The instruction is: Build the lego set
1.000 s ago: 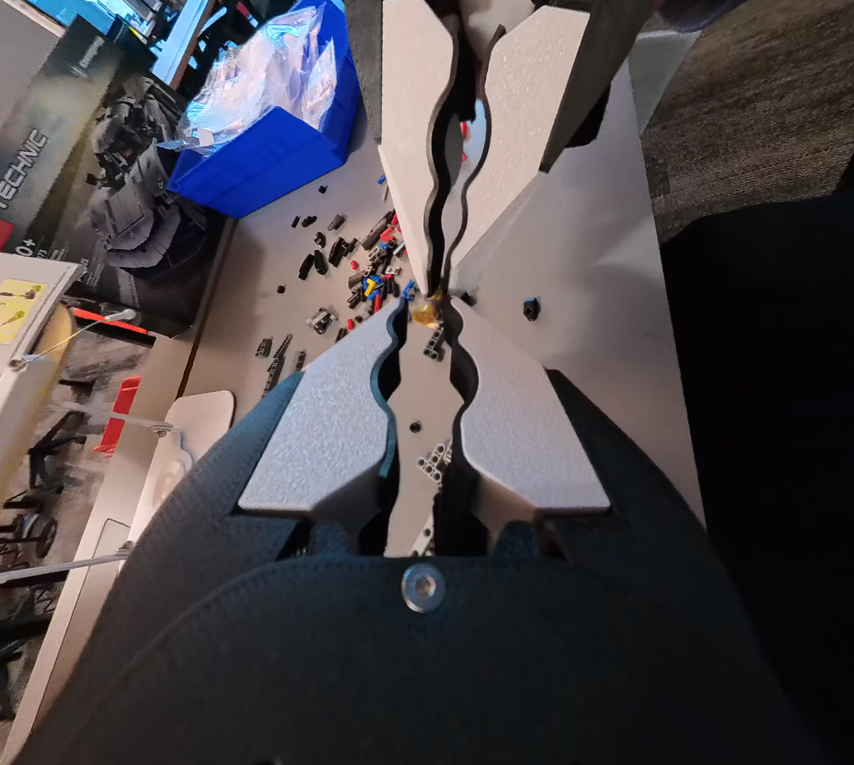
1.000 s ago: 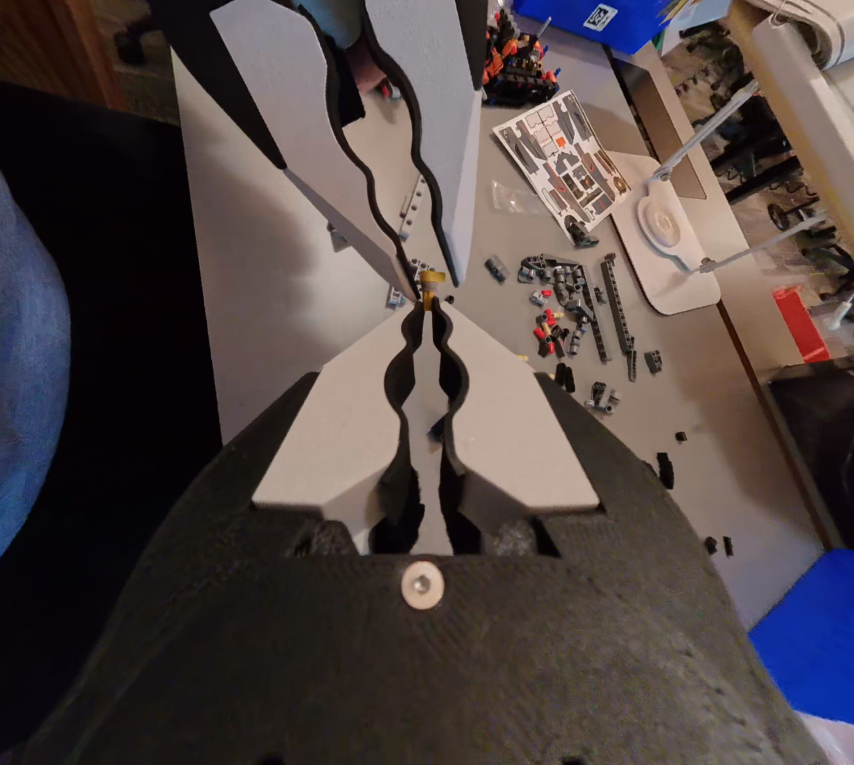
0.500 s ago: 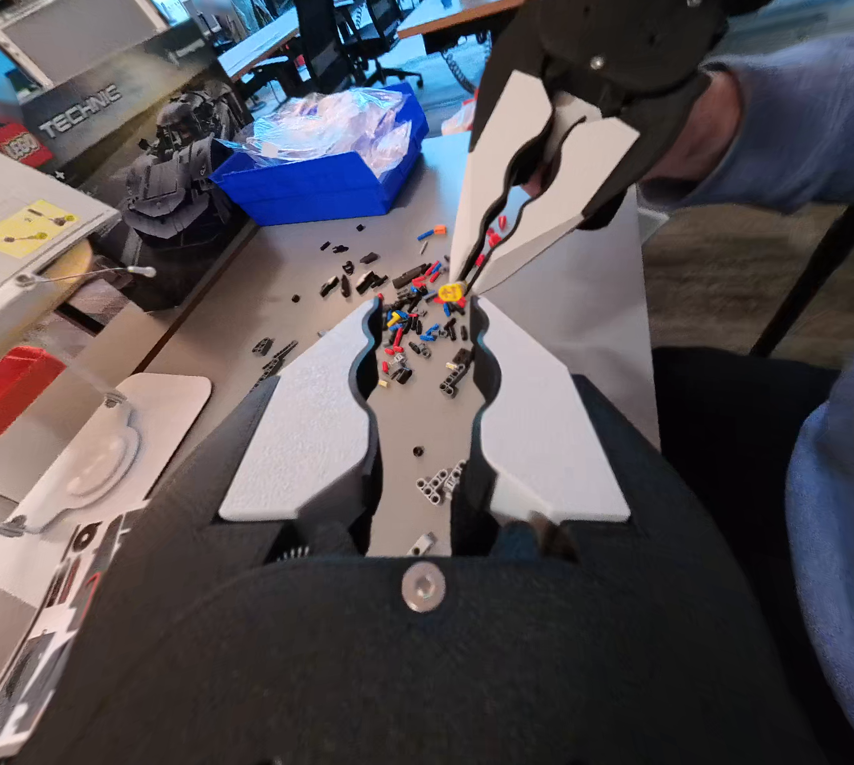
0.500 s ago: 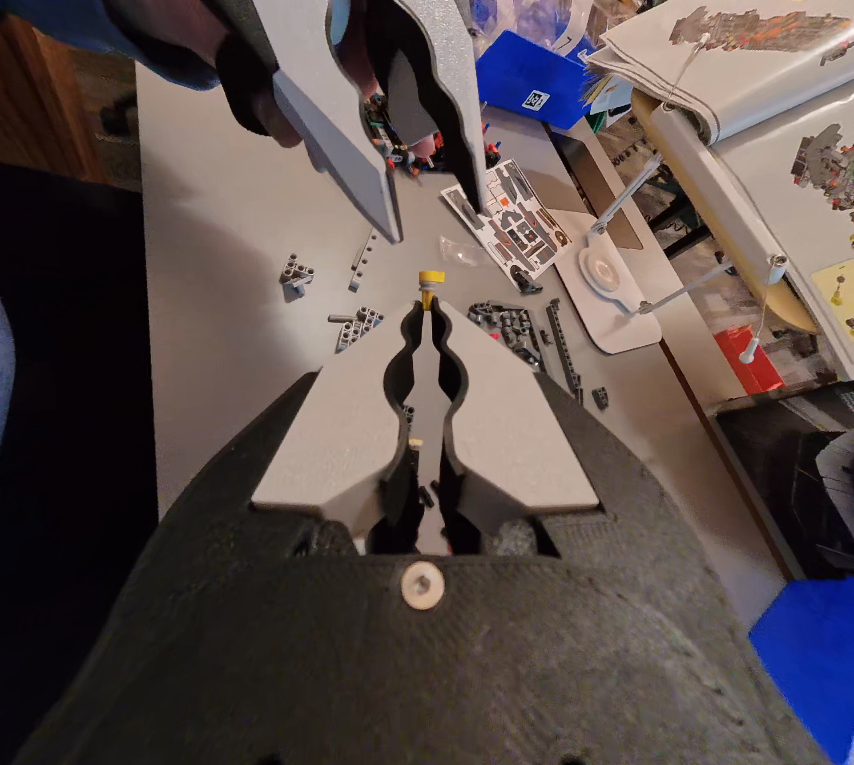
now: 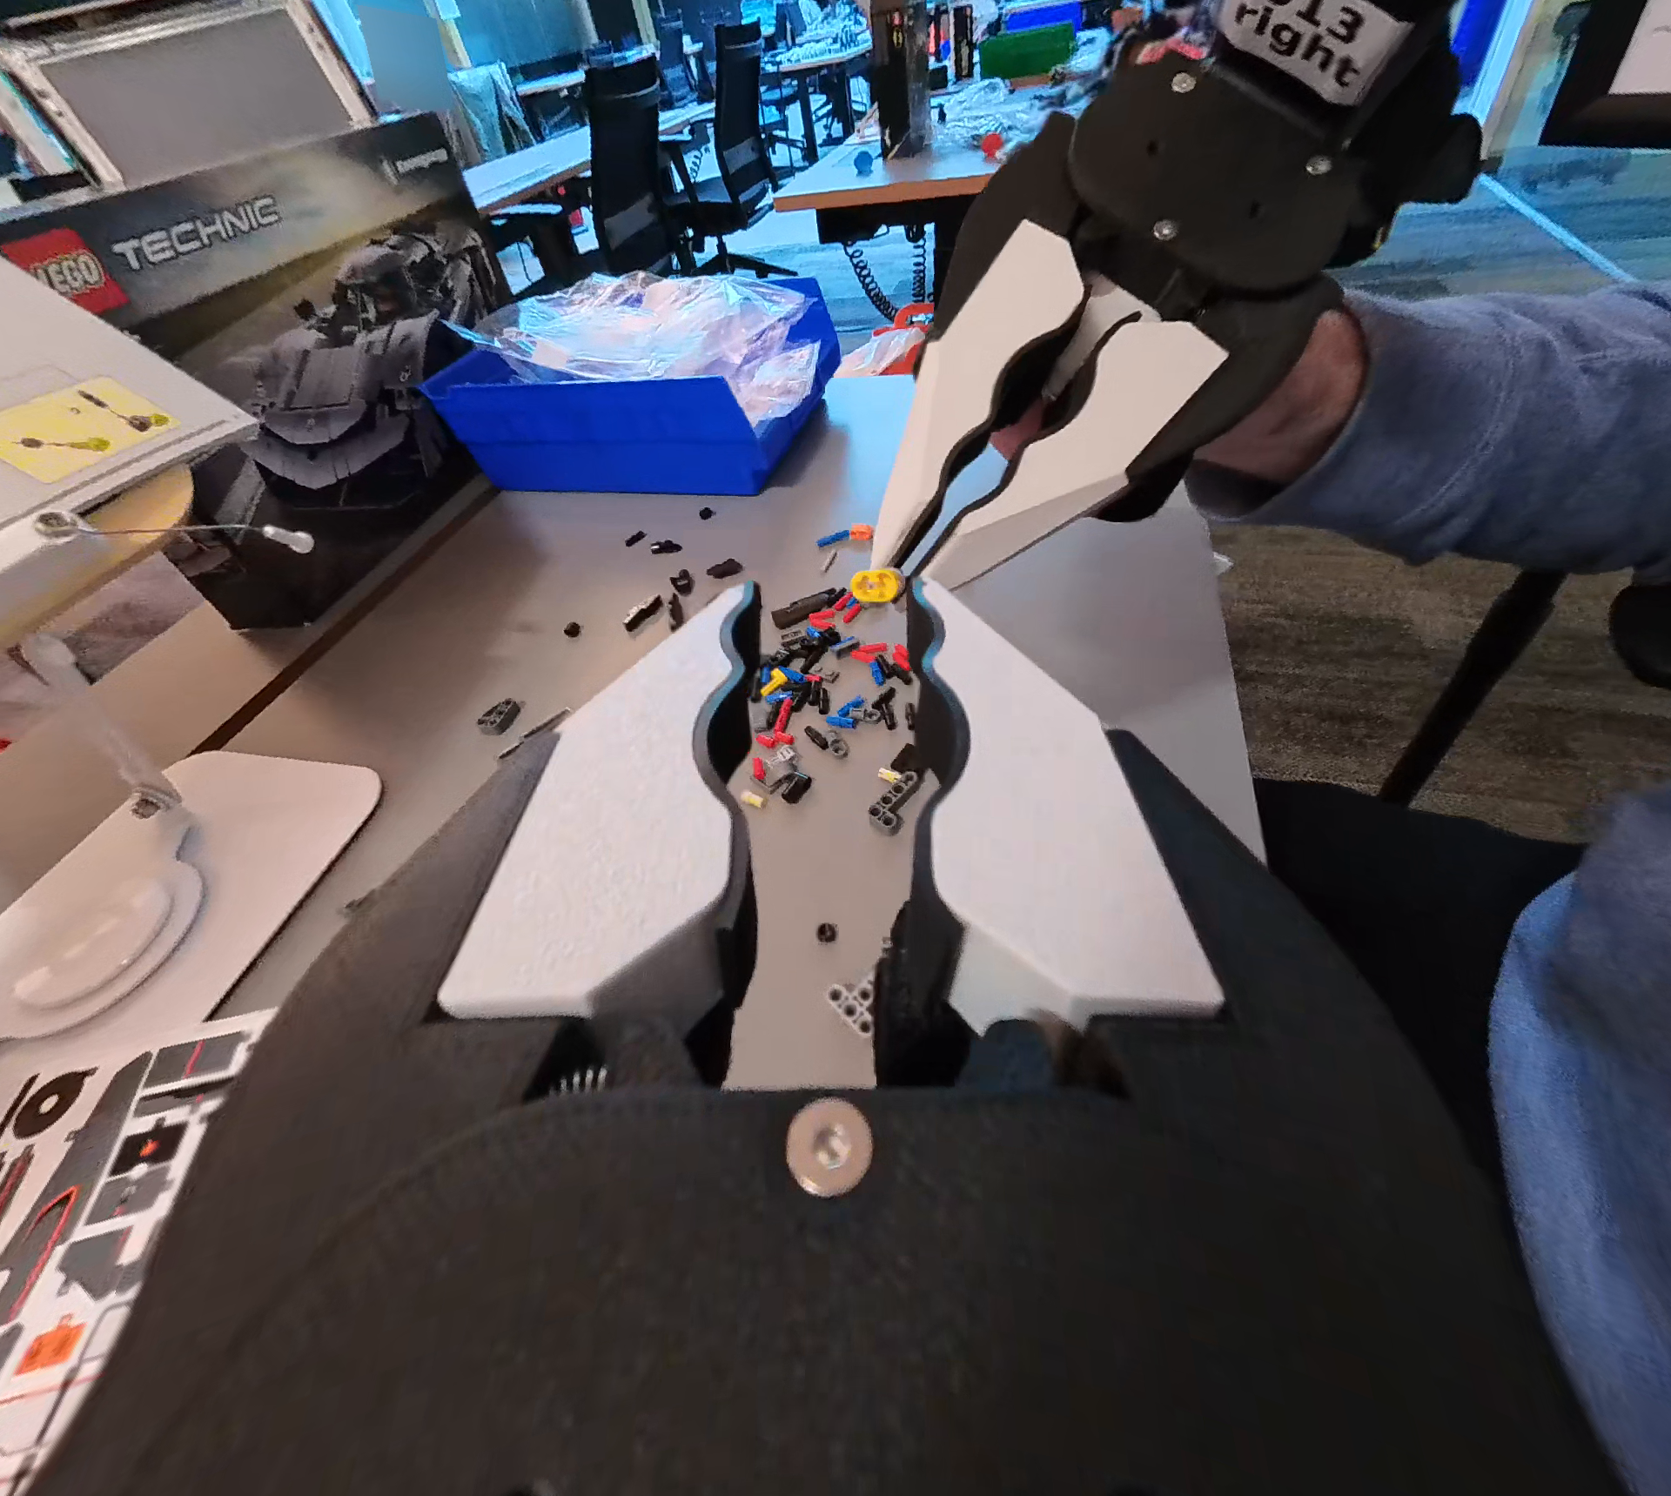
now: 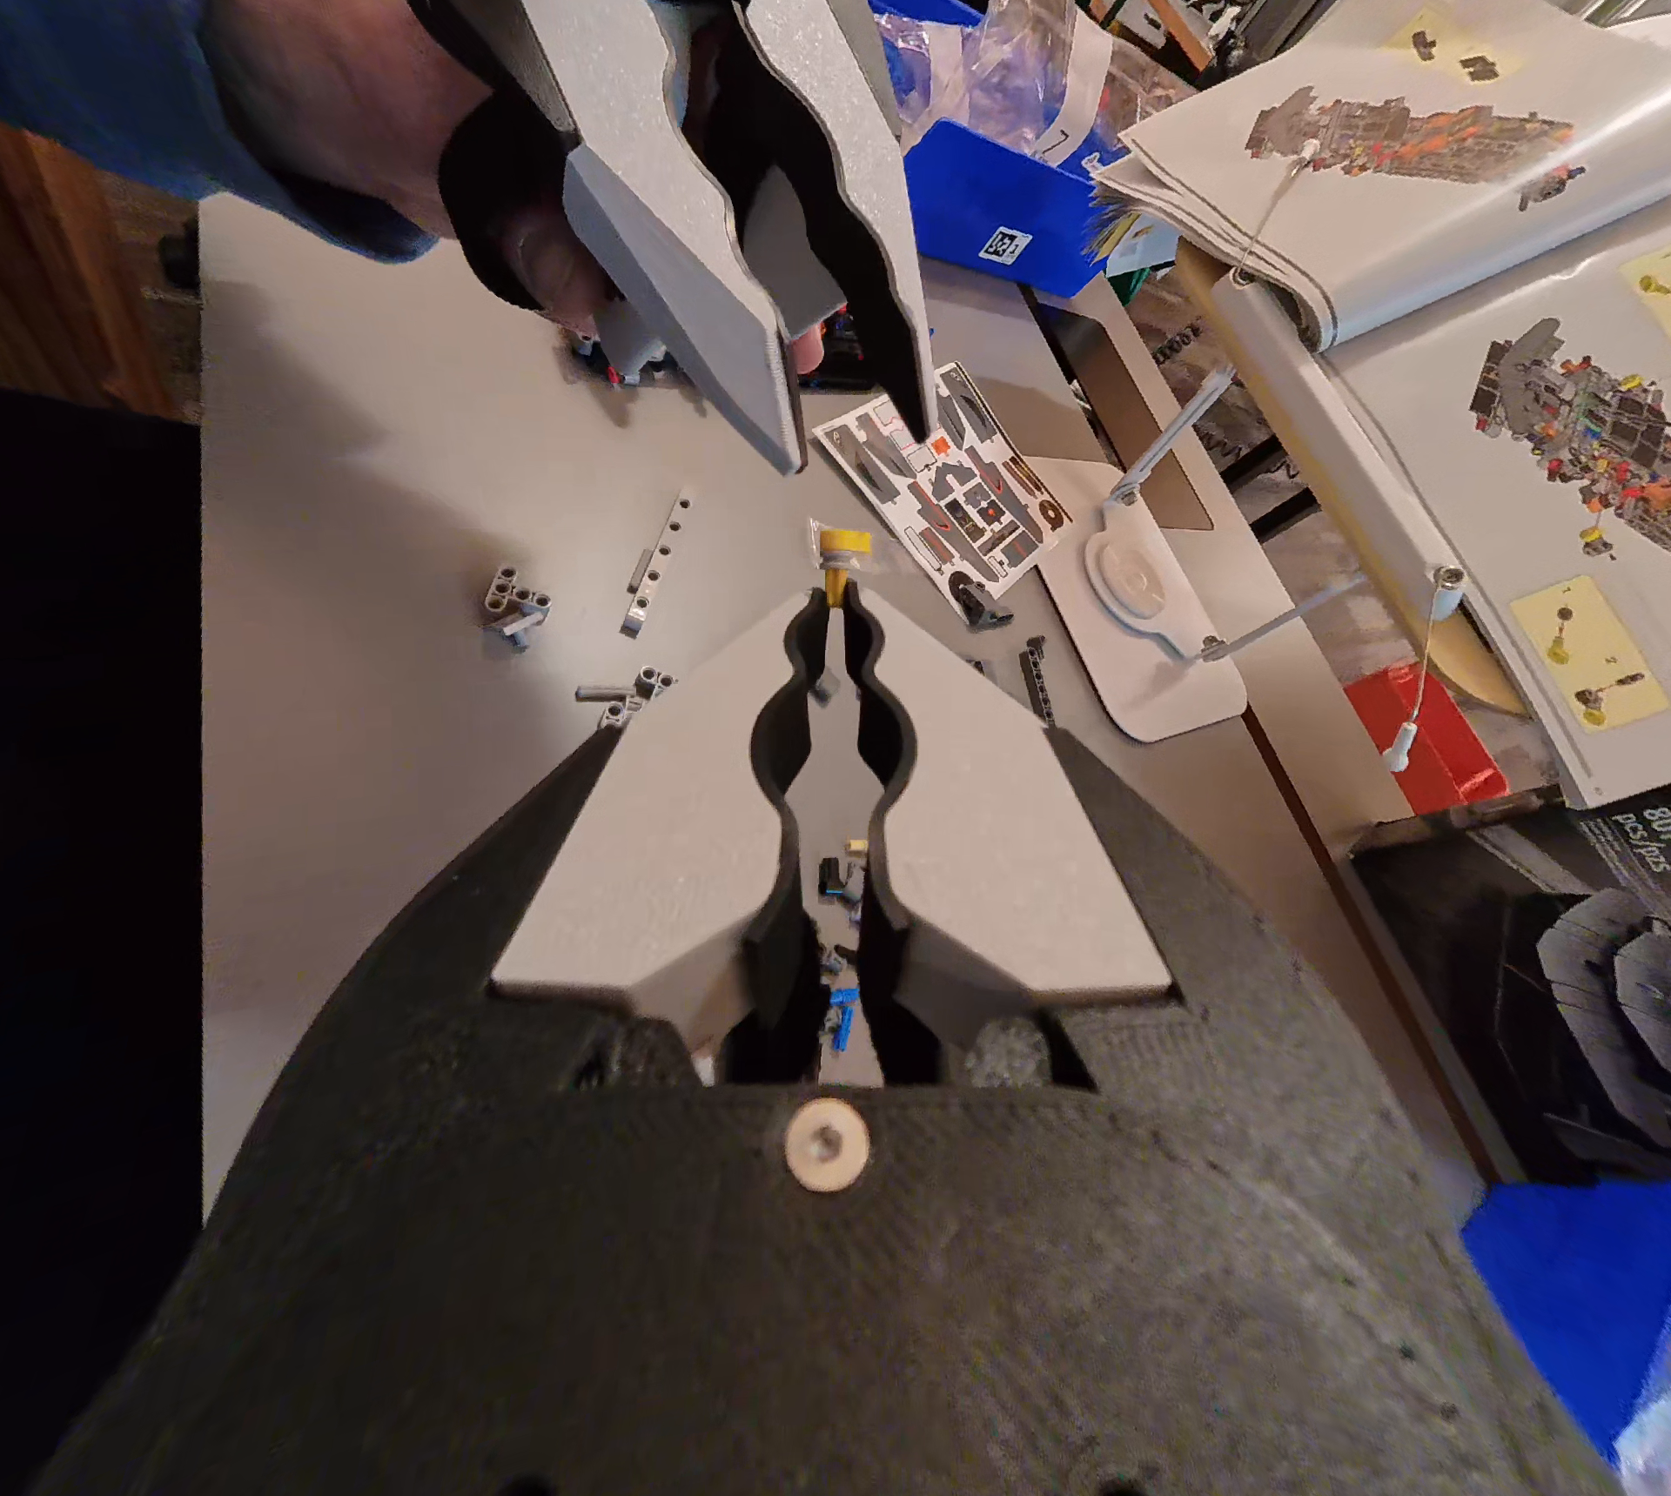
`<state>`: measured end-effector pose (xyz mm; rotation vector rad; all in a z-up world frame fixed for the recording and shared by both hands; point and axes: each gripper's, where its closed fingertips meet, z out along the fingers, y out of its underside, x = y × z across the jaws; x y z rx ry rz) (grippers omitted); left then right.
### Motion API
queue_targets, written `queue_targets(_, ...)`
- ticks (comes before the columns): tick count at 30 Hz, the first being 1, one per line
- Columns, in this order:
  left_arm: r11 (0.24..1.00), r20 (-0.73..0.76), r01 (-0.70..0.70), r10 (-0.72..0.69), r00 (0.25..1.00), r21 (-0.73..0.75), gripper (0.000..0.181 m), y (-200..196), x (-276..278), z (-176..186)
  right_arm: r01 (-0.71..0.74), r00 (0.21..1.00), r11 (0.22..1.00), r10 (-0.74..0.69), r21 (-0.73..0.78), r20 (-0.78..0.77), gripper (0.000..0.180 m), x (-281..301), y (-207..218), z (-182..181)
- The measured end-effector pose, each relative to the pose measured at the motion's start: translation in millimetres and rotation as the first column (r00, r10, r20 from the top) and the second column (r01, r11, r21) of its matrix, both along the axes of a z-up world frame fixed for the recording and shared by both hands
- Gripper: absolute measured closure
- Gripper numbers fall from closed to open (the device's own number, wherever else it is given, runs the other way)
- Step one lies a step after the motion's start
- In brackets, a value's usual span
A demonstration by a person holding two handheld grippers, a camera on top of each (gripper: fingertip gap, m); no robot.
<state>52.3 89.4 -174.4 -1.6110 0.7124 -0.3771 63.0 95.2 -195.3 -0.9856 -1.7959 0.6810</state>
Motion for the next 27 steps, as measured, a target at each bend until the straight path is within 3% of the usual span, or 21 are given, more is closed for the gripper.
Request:
queue_targets(15, 0.989, -0.088, 0.009, 0.004, 0.996, 0.147, 0.152, 1, -7, 30, -0.142, 0.988, 0.981, 0.132, -0.133, -0.083, 0.18, -8, 1, 28)
queue_targets(27, 0.98, -0.13, 0.035, -0.01, 0.991, 0.195, 0.151, -6, 1, 43, -0.204, 0.975, 0.97, 0.19, -0.133, -0.114, 0.18, -6, -4, 43)
